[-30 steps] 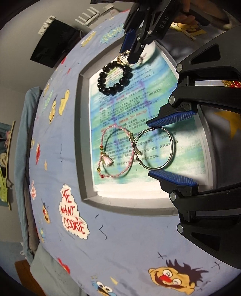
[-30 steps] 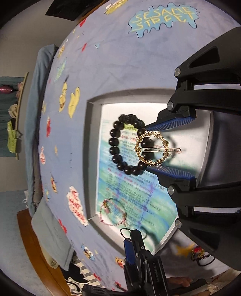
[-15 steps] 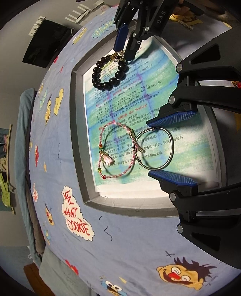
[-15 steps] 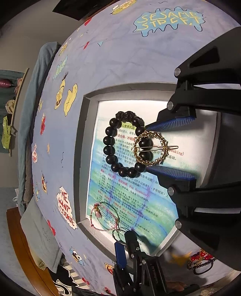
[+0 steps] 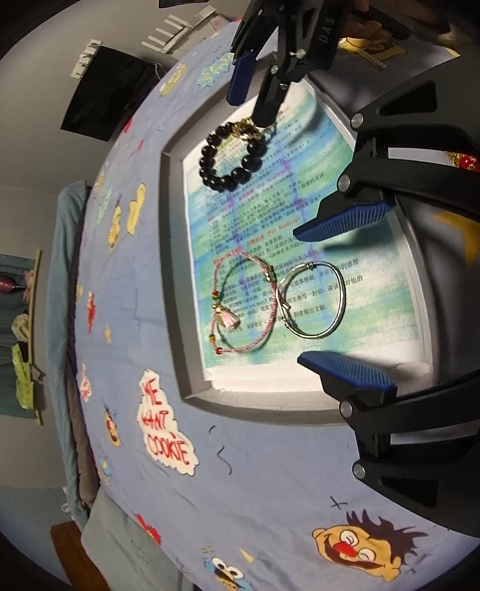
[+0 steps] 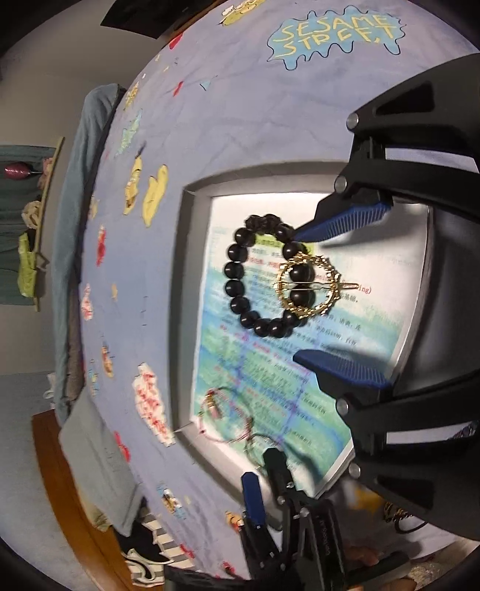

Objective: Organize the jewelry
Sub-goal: 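Lower bangle and gold clip into the box and open both tools, then move both tools back toward the remaining jewelry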

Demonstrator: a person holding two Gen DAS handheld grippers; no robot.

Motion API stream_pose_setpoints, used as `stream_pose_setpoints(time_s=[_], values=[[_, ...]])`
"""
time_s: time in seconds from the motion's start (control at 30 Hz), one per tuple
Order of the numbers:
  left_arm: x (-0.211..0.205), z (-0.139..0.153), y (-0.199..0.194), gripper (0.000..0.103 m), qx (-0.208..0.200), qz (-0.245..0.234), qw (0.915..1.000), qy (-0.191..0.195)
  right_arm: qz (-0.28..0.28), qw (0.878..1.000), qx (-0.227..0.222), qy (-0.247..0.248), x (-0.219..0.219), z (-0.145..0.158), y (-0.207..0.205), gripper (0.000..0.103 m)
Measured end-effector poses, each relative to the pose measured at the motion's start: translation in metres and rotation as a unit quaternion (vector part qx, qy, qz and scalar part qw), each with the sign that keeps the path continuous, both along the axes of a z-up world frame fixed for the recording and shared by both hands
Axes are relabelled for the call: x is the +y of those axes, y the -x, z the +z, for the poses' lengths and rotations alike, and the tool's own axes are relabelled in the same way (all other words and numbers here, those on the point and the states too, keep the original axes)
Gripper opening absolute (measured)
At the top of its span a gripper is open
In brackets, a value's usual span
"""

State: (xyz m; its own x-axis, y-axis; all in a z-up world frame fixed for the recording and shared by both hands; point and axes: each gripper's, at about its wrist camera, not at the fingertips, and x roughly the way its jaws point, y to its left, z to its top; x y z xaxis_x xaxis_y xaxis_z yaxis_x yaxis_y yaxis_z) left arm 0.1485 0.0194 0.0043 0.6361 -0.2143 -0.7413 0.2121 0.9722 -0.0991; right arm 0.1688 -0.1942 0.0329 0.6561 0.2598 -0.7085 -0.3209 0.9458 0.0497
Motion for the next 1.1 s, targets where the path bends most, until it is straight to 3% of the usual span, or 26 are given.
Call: stream_pose_setpoints(time_s=[0.27,0.33,0.57,0.77,1.1], values=[[-0.002,0.019,0.015,0.073,-0.043,0.018,0.9985,-0.029,-0.044,0.997,-0.053,-0.042,-0.025,0.03,0.014,0.078],[-0.002,0.022,0.018,0.082,-0.05,0.025,0.9978,-0.036,-0.05,0.996,-0.059,-0.048,-0.028,0.034,0.017,0.084],[-0.005,0.033,0.033,0.083,-0.071,0.035,0.9957,-0.047,-0.056,0.994,-0.074,-0.06,-0.036,0.047,0.033,0.098],[-0.006,0.036,0.045,0.091,-0.078,0.042,0.9949,-0.048,-0.062,0.992,-0.085,-0.072,-0.043,0.06,0.048,0.098],[-0.002,0.05,0.072,0.093,-0.089,0.045,0.9938,-0.048,-0.054,0.991,-0.091,-0.078,-0.049,0.074,0.073,0.098]])
